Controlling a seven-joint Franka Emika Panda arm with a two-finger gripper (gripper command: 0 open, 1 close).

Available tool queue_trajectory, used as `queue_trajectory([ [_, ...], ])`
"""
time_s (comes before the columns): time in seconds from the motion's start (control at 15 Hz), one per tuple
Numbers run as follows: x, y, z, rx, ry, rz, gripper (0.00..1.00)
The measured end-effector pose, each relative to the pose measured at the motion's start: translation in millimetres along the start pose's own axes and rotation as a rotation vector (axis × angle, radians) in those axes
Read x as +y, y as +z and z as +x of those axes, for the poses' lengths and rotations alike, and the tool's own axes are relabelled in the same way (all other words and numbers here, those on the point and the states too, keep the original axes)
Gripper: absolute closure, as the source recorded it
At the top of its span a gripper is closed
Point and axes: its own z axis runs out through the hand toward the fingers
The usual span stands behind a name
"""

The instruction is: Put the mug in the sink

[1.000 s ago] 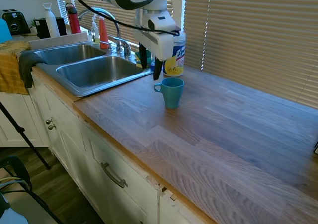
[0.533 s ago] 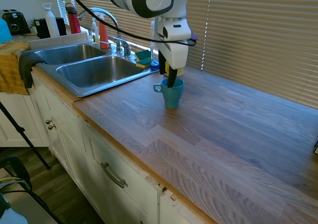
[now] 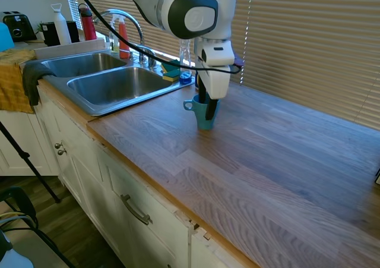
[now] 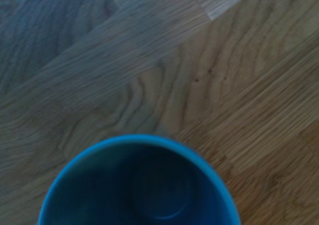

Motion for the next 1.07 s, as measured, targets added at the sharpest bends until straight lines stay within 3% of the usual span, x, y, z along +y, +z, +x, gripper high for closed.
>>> queue_trajectory([
  [1.07,-11,25,0,-0.022,-0.001,-0.025,1.00],
])
